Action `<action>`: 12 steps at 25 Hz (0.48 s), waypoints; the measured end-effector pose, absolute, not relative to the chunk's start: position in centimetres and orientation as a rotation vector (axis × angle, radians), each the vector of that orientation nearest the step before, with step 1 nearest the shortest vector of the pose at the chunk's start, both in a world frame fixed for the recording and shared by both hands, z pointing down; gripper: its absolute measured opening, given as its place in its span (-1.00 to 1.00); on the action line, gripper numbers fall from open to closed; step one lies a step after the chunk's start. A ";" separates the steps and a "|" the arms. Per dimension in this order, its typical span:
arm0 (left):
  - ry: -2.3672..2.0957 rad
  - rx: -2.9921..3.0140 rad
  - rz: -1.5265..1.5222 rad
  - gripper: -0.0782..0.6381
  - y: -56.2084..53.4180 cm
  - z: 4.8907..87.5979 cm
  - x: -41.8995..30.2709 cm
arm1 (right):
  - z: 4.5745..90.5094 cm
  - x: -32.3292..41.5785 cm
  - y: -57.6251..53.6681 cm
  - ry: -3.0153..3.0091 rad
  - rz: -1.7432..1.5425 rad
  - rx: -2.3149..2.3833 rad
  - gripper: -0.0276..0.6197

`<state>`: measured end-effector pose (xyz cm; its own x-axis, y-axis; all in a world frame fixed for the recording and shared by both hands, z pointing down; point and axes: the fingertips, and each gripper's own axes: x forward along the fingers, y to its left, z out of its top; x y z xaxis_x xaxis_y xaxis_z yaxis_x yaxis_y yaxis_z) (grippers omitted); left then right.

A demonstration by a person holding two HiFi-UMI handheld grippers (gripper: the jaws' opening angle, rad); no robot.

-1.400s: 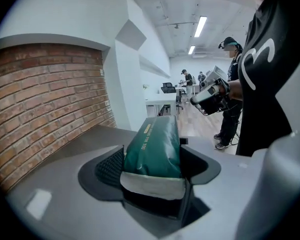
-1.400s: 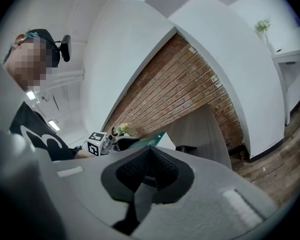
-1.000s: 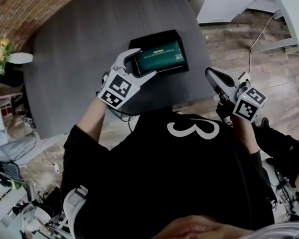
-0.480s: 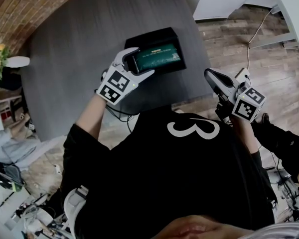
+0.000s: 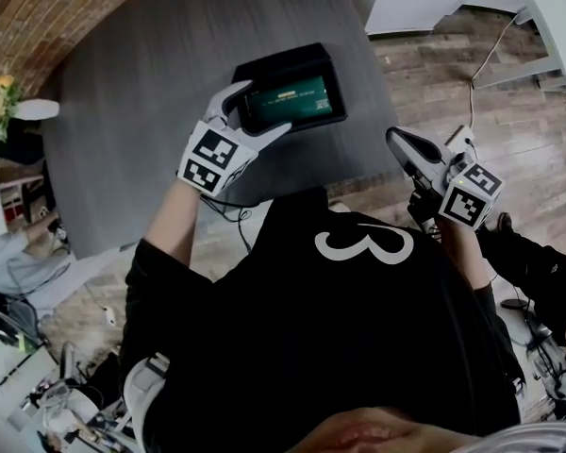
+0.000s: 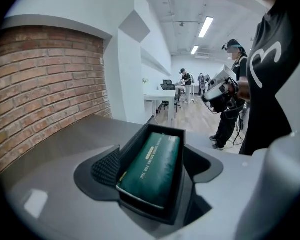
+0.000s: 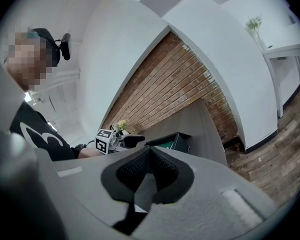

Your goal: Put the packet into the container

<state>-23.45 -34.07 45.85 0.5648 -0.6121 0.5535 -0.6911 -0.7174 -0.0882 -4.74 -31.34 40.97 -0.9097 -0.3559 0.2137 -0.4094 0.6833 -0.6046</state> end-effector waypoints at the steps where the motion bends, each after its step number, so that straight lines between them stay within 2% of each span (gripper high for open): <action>1: -1.135 2.643 0.813 0.33 -33.7 45.2 -23.3 | 40.8 -4.5 -31.1 -2.816 1.034 0.639 -0.91; 3: -1.192 2.611 0.667 0.11 -32.8 43.4 -22.9 | 40.3 -4.2 -30.7 -2.837 1.035 0.634 -0.91; 7: -1.269 2.495 0.354 -0.09 -30.4 40.3 -22.6 | 39.0 -4.0 -29.8 -2.891 1.016 0.599 -0.91; 12: -1.281 2.399 0.144 -0.37 -26.5 37.4 -20.5 | 37.4 -4.3 -27.8 -2.949 0.973 0.508 -0.91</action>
